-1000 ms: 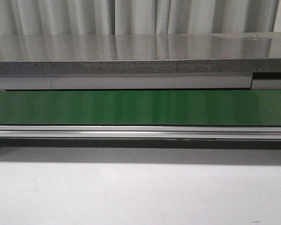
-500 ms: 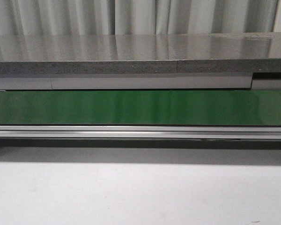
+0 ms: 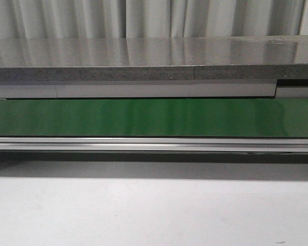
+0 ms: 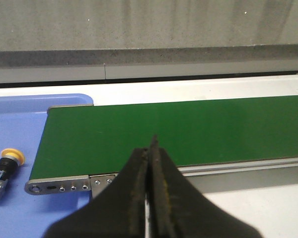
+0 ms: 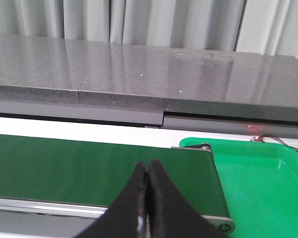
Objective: Move button from right to left
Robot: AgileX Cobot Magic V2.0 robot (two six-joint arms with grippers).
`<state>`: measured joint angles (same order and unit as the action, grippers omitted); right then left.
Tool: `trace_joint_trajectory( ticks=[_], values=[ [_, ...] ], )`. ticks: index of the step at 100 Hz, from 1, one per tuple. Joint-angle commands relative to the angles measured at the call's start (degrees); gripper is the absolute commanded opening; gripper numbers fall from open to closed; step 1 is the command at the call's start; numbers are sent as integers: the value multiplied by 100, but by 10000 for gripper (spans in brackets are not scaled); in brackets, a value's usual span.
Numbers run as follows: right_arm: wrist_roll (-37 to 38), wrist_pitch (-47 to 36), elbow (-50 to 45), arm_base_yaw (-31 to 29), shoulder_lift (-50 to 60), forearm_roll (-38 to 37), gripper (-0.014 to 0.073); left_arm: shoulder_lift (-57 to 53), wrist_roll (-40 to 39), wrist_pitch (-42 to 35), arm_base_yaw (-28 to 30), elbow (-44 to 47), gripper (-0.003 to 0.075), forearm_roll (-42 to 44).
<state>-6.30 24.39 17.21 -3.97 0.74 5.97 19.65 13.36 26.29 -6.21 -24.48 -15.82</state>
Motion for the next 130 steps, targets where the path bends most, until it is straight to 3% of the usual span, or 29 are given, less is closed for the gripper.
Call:
trace_joint_trajectory(
  ticks=[1, 10, 20, 27, 65, 130],
  values=[
    [2, -505, 123, 8, 67, 23, -67, -82, -9, -823, -127, 90, -20, -47],
    [2, -505, 123, 8, 67, 23, -67, -314, -134, -1202, -178, 367, -20, 470],
    [2, -500, 123, 8, 68, 23, -67, -705, -1412, -1330, -178, 670, -20, 1423],
    [2, -500, 123, 8, 68, 23, -67, -940, -1859, -1451, -178, 932, -20, 1778],
    [2, -500, 123, 8, 68, 23, -67, -1923, -1792, -2996, 243, 2492, -20, 1920],
    [2, -482, 123, 8, 66, 23, -67, -2147, -1754, -3003, 276, 2694, -20, 1943]
  ],
)
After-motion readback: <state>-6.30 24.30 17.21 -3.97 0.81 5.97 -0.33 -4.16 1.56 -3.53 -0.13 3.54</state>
